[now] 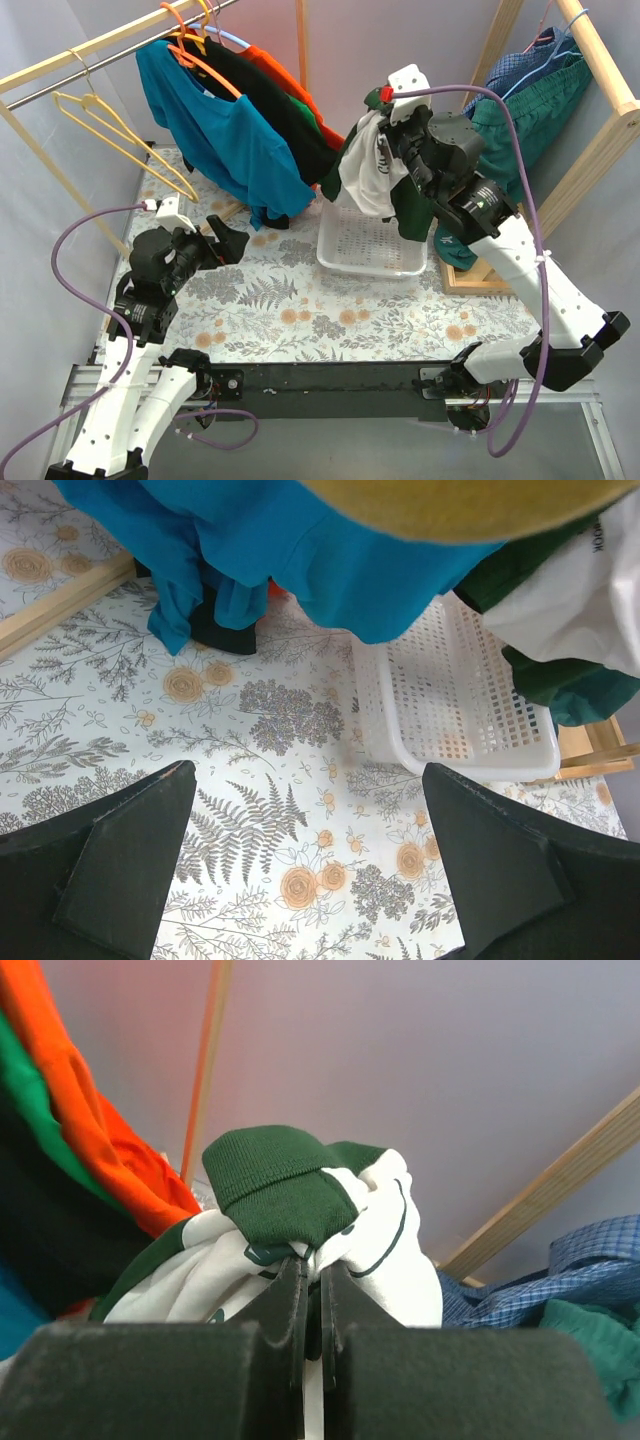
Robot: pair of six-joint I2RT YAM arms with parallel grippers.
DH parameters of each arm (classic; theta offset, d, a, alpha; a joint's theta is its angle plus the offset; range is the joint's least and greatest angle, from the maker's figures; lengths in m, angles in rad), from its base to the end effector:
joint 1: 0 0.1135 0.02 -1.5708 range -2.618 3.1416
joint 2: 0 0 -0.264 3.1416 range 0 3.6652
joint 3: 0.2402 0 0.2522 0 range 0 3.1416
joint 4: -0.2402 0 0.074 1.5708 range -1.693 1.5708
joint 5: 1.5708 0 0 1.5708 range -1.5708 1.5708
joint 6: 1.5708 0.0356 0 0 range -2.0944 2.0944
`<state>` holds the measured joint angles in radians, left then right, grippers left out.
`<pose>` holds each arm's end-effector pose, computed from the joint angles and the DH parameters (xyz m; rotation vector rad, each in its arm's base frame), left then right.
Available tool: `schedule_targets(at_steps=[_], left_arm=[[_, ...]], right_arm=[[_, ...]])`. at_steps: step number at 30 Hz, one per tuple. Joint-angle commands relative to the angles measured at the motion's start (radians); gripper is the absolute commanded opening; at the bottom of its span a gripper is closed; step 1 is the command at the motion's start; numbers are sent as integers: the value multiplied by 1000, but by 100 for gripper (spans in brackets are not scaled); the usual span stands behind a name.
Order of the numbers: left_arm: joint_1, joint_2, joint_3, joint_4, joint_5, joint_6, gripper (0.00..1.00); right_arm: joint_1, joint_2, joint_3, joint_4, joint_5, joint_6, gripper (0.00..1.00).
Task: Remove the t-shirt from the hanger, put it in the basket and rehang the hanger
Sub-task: Place the T-shirt in the bin.
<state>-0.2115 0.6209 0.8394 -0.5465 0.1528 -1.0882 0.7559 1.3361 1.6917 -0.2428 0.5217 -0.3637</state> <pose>0.1306 -0.0336 0.3436 -0.7600 1.8832 -1.0021 0.2098 0.1734 0.5236 -0.3921 1.4202 -0.0616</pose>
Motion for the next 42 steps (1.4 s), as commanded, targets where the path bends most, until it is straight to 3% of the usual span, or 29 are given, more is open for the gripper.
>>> schedule_targets(at_steps=[1, 8, 13, 28, 30, 34, 35, 37, 42], left_arm=[[0, 11, 33, -10, -12, 17, 98], [0, 25, 33, -12, -7, 17, 98], [0, 22, 27, -13, -1, 13, 98], [1, 45, 171, -49, 18, 7, 98], [0, 60, 205, -49, 17, 10, 98], [0, 112, 318, -47, 13, 22, 98], [0, 134, 340, -46, 14, 25, 98], [0, 158, 374, -35, 13, 33, 98], [0, 249, 490, 11, -4, 39, 98]], right_arm=[[-96, -31, -155, 152, -166, 89, 1], [-177, -23, -390, 264, -272, 207, 1], [-225, 43, -460, 306, -313, 247, 1], [-320, 429, -352, 257, -423, 397, 1], [-319, 430, -366, 249, -433, 417, 13], [-319, 376, -366, 209, -431, 448, 55], [-320, 350, -360, 192, -417, 456, 61], [-320, 324, -322, 157, -411, 454, 68], [-311, 216, -291, 65, -410, 431, 70]])
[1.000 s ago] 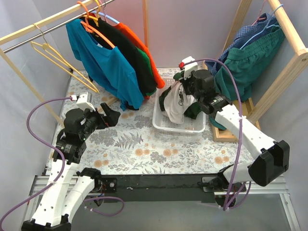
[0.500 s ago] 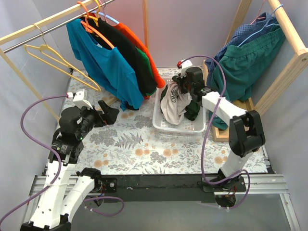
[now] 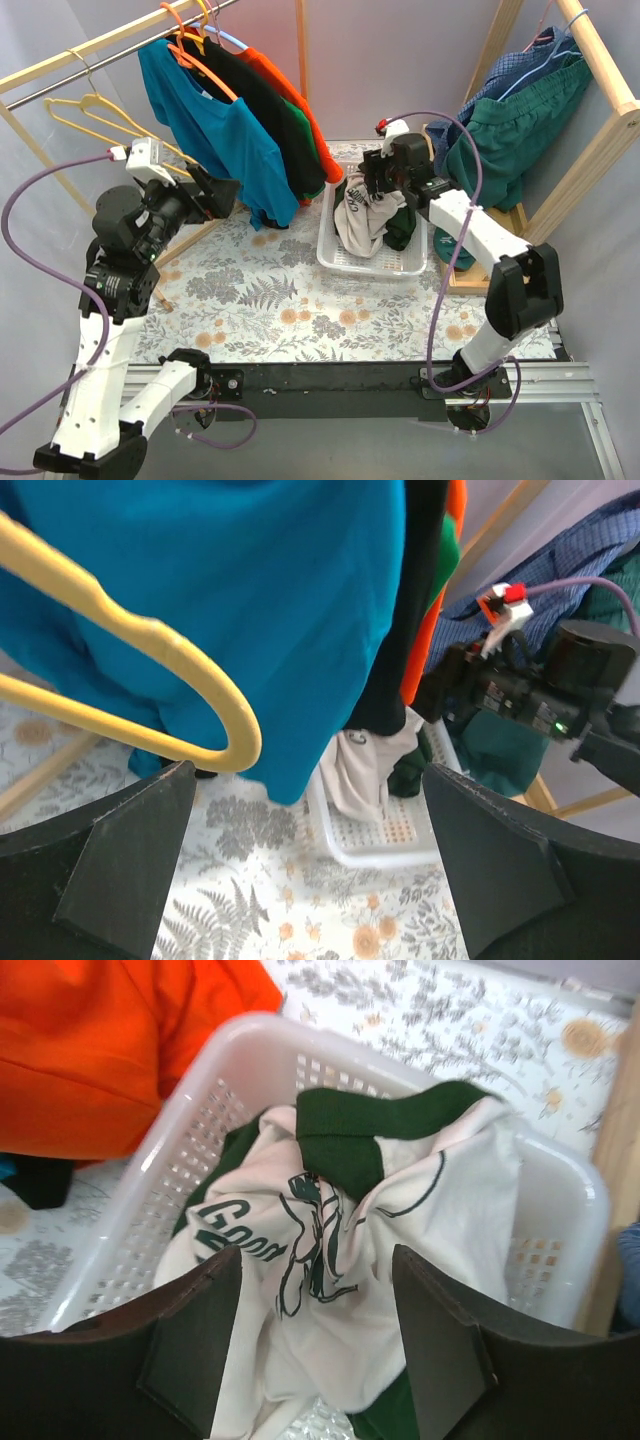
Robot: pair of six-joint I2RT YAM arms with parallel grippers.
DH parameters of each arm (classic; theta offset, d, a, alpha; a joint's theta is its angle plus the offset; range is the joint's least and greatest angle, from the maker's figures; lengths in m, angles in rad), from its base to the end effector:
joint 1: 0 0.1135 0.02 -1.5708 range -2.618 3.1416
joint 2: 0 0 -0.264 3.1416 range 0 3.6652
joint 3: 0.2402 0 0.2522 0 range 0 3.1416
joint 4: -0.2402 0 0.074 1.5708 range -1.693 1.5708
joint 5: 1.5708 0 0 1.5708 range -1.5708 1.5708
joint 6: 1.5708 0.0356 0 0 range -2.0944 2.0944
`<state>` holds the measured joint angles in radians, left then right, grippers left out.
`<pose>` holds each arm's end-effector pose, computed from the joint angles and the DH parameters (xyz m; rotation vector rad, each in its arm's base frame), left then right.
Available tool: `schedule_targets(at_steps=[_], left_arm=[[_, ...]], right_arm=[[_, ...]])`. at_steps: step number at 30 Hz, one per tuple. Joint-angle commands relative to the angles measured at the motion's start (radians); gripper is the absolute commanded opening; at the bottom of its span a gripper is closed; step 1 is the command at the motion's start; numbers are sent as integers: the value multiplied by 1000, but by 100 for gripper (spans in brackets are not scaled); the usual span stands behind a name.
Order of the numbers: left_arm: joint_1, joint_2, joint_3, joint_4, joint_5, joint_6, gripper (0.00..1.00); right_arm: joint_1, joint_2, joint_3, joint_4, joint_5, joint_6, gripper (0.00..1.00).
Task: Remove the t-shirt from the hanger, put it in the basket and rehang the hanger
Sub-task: Place the T-shirt in the bin, then pick up the hanger from the clothesline.
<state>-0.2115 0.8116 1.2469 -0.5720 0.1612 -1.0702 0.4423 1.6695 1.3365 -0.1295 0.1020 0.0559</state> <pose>0.1388 -0.0357 0.4478 -0.6431 1.7137 -1.0700 0.3586 0.1658 0.3040 -0.3278 2.0106 0.2099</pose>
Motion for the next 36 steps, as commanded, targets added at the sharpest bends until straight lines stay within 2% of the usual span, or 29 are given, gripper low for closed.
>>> schedule_targets(at_steps=[1, 6, 12, 16, 22, 26, 36], left_arm=[[1, 70, 95, 40, -18, 21, 98], [0, 89, 86, 63, -49, 12, 98], [0, 38, 13, 63, -55, 3, 98], [1, -14, -45, 40, -39, 0, 98], [0, -104, -133, -15, -29, -19, 98], [0, -141, -176, -51, -28, -28, 98], [1, -173, -205, -91, -34, -36, 98]], right_arm=[[10, -138, 56, -53, 19, 2, 69], [117, -277, 64, -50, -68, -146, 67], [233, -336, 194, -36, -229, -179, 66], [298, -333, 239, 54, -327, -200, 66], [340, -232, 338, 120, -395, -217, 65], [364, -145, 382, 221, -423, -223, 64], [407, 48, 538, 356, -381, -252, 64]])
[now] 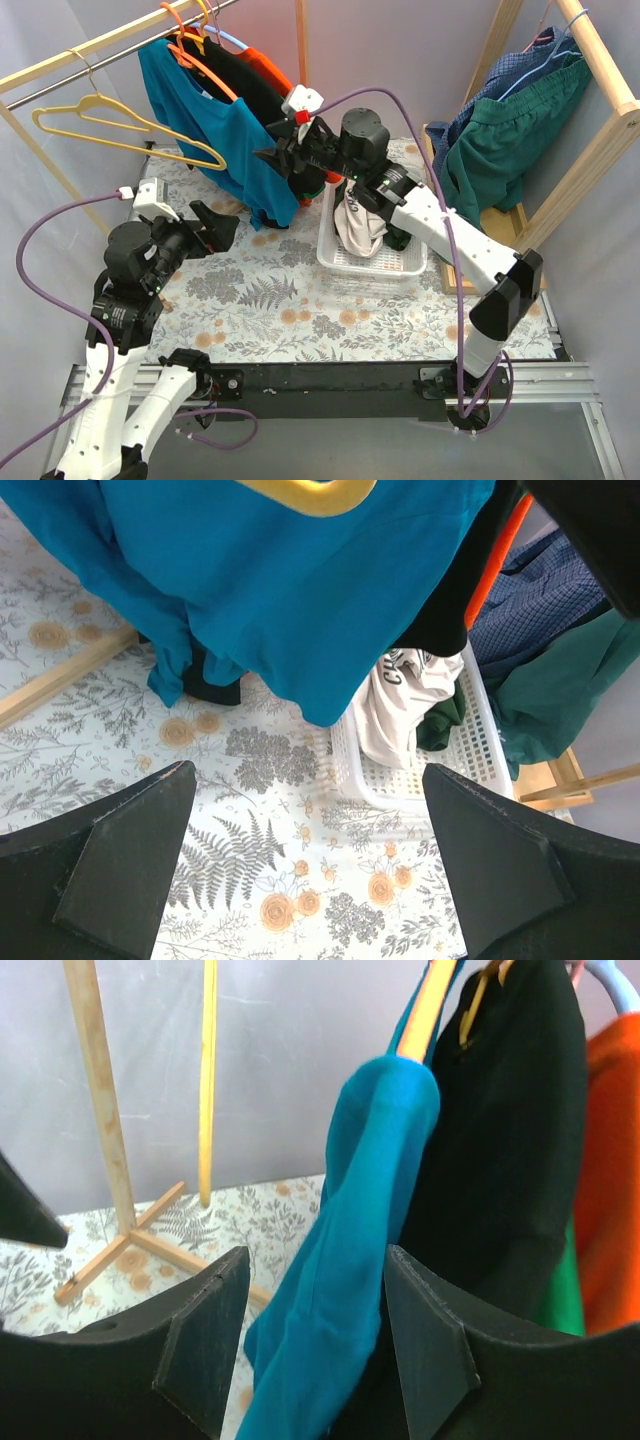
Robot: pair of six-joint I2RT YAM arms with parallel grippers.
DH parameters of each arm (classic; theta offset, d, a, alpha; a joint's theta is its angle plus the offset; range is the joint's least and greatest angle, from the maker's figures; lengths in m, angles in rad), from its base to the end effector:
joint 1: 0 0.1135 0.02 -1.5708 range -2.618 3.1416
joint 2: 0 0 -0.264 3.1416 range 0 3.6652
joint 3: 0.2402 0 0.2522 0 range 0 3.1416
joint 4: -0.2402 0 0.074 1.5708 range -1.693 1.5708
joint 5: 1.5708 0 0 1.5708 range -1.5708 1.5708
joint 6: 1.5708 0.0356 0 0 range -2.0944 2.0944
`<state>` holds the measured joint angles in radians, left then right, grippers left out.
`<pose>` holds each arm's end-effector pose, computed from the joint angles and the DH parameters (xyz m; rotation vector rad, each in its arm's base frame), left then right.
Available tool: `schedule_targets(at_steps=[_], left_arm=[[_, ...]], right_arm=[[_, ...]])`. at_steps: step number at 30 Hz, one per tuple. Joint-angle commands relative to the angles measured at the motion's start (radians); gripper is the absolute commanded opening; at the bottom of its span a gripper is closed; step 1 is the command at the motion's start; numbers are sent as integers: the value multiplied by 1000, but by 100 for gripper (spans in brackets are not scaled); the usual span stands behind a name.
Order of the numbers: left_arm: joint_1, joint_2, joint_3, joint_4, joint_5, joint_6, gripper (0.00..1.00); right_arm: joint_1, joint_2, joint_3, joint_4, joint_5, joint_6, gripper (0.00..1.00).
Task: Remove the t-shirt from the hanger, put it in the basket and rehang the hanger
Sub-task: Pick up the hanger from the clothesline.
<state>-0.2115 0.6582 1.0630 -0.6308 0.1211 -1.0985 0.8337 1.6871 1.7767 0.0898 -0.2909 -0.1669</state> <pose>0.1157 -0.0292 0.4021 -0.7396 1.7727 -1.0227 0.2583 0.2998 0.4767 -0.8995 1.1262 0.7529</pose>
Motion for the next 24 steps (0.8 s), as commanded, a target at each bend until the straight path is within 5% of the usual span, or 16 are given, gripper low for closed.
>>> schedule_targets(at_steps=[1, 11, 14, 18, 24], left_arm=[[0, -28, -27, -36, 5, -9, 98], [1, -46, -35, -53, -3, -12, 98], [0, -45, -34, -53, -5, -11, 98], [0, -48, -40, -56, -5, -8, 98], [0, -51, -49, -56, -5, 0, 98]], right_arm=[[19, 58, 128, 139, 13, -36, 63], [51, 236, 315, 153, 108, -91, 62], [57, 312, 429, 101, 127, -103, 52], [77, 336, 452, 114, 170, -126, 16], [105, 344, 461, 96, 233, -181, 1]])
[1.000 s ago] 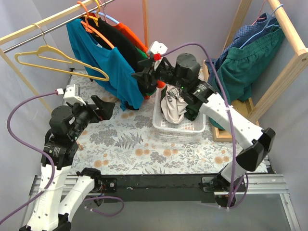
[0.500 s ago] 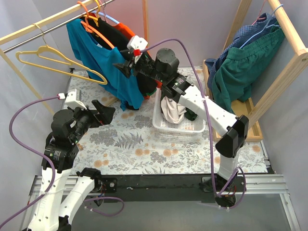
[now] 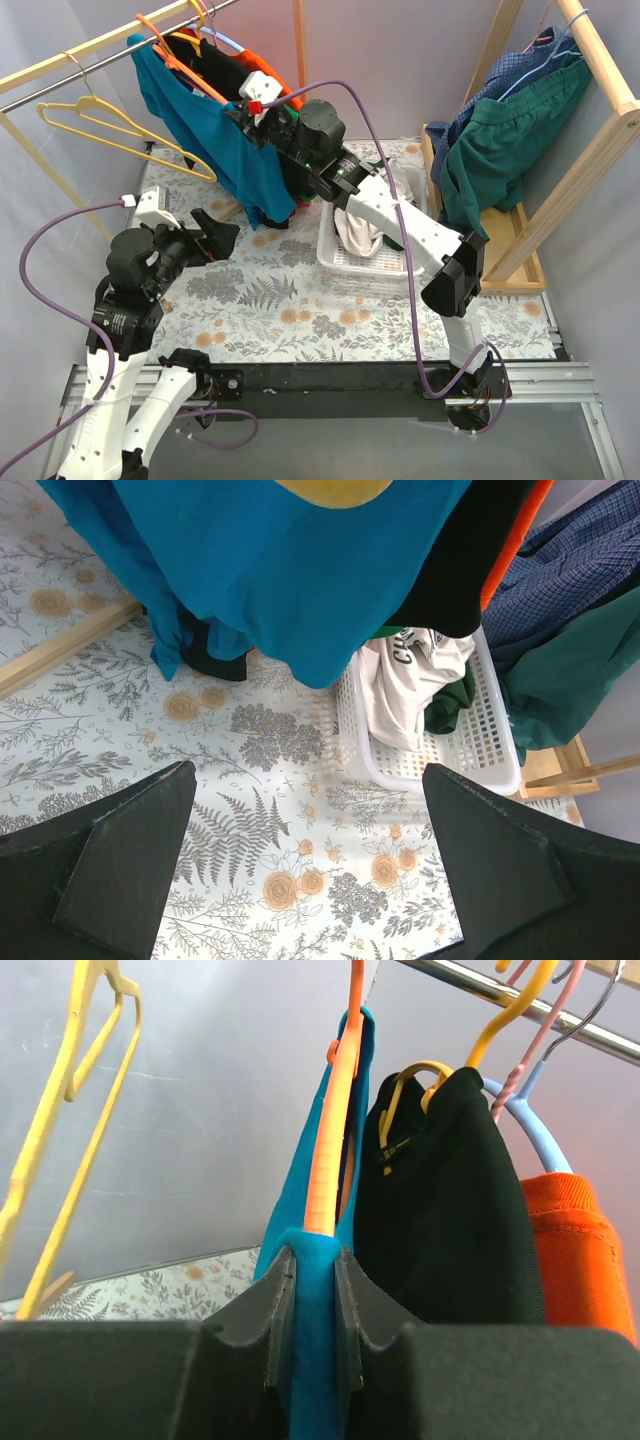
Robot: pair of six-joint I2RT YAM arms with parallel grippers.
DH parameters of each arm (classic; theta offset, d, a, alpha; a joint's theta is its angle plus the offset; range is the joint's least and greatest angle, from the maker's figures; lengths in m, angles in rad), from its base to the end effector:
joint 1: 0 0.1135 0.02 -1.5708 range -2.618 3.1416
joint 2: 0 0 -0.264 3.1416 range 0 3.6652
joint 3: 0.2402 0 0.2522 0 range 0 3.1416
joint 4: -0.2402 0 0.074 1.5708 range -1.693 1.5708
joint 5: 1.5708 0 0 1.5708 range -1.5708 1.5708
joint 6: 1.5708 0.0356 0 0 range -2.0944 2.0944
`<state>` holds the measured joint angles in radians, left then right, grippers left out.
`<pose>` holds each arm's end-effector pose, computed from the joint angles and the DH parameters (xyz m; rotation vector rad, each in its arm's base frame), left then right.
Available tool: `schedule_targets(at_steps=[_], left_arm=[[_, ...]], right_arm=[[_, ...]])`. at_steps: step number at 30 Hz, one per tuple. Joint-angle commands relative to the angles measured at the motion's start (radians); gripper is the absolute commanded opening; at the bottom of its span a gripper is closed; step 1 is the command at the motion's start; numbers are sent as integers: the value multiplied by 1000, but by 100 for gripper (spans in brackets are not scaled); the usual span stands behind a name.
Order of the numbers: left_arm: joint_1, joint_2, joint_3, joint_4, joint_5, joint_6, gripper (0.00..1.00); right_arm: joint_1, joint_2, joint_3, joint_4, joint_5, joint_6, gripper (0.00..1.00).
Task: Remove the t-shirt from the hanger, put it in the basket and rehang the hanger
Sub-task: Pick up the hanger from the clothesline.
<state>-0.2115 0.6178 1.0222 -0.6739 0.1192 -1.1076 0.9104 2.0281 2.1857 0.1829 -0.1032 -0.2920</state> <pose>0.1084 -0.0276 0.3888 -0.7708 1.8097 -1.0092 0.2868 0.3752 0.4846 -0.7830 0.9799 0.6003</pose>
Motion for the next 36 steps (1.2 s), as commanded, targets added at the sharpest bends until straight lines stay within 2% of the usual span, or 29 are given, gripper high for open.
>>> schedule_targets(at_steps=[1, 7, 12, 21, 36], left_arm=[[0, -9, -8, -13, -3, 9, 98], [1, -13, -17, -10, 2, 5, 98], [0, -15, -16, -9, 2, 2, 98], [0, -23, -16, -18, -1, 2, 98], [0, -38, -17, -24, 3, -4, 98]], right_arm=[[31, 7, 58, -11, 54, -65, 1], [58, -2, 68, 32, 144, -78, 1], [70, -37, 32, 190, 220, -1, 1], [81, -74, 48, 274, 214, 51, 1], [122, -241, -136, 402, 232, 27, 1]])
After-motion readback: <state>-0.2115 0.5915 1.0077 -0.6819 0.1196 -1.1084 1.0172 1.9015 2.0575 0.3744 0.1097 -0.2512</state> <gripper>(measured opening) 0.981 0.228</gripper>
